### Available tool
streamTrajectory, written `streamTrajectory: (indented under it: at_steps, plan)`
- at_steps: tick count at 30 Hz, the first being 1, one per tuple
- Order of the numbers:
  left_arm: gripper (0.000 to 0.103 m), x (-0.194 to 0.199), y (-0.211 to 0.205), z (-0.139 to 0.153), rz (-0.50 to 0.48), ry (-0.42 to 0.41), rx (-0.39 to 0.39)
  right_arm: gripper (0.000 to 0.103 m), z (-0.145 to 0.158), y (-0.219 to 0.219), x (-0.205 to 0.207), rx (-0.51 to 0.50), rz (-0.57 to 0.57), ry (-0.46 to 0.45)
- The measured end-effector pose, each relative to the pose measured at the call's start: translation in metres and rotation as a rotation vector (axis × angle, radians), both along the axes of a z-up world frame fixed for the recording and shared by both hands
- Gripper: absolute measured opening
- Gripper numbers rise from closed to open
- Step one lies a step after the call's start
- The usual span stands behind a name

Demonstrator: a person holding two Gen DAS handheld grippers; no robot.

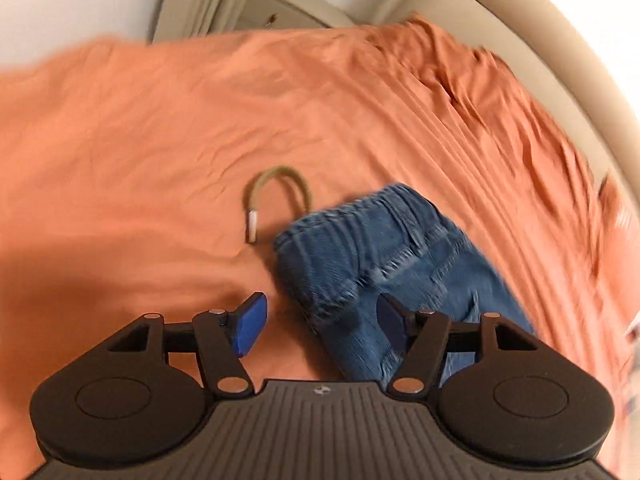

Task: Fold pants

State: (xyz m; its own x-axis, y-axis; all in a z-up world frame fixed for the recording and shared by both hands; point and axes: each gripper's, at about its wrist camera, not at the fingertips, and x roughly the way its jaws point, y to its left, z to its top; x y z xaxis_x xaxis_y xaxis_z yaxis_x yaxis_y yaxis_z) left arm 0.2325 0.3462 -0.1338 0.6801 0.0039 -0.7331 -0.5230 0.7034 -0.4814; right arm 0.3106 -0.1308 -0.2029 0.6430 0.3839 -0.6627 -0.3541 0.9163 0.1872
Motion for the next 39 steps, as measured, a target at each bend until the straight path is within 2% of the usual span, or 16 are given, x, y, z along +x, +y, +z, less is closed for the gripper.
streamTrajectory:
  at_steps: [2, 6, 13, 17, 18, 21, 24, 27, 29, 34, 37, 39]
  plan:
    - [0.074, 0.0, 0.009, -0.014, 0.031, -0.02, -0.061, 0.005, -0.003, 0.003, 0.005, 0.009, 0.008, 0.005]
    - [0.076, 0.006, 0.021, -0.031, 0.047, -0.055, -0.105, 0.005, -0.01, 0.008, 0.014, 0.012, 0.04, 0.038]
    - [0.075, 0.023, 0.019, -0.044, 0.051, -0.052, -0.057, 0.005, -0.021, 0.008, 0.019, 0.013, 0.047, 0.073]
    - [0.051, 0.024, 0.01, -0.046, 0.067, -0.05, -0.023, 0.004, -0.025, 0.006, 0.018, 0.022, 0.051, 0.073]
    - [0.041, 0.024, 0.009, -0.045, 0.077, -0.046, -0.026, 0.004, -0.025, 0.005, 0.018, 0.029, 0.046, 0.078]
    - [0.027, 0.027, 0.004, -0.031, 0.099, -0.037, -0.02, 0.004, -0.023, 0.004, 0.02, 0.03, 0.045, 0.091]
    - [0.023, 0.027, -0.01, -0.002, 0.087, -0.06, 0.058, 0.005, -0.019, 0.0, 0.017, 0.038, 0.043, 0.085]
    - [0.022, 0.019, -0.031, 0.035, 0.071, -0.133, 0.101, 0.007, -0.006, -0.009, 0.01, 0.055, 0.02, 0.06]
    - [0.022, 0.017, -0.056, 0.064, 0.028, -0.173, 0.166, 0.007, 0.006, -0.019, 0.003, 0.091, 0.004, 0.04]
    - [0.022, 0.026, -0.16, 0.128, -0.149, -0.248, 0.452, 0.007, 0.037, -0.045, -0.016, 0.146, -0.052, 0.011]
    - [0.022, 0.032, -0.237, 0.141, -0.285, -0.269, 0.627, 0.007, 0.05, -0.068, -0.028, 0.175, -0.096, 0.011]
    - [0.022, 0.035, -0.281, 0.138, -0.355, -0.274, 0.678, 0.007, 0.056, -0.089, -0.037, 0.195, -0.131, 0.029]
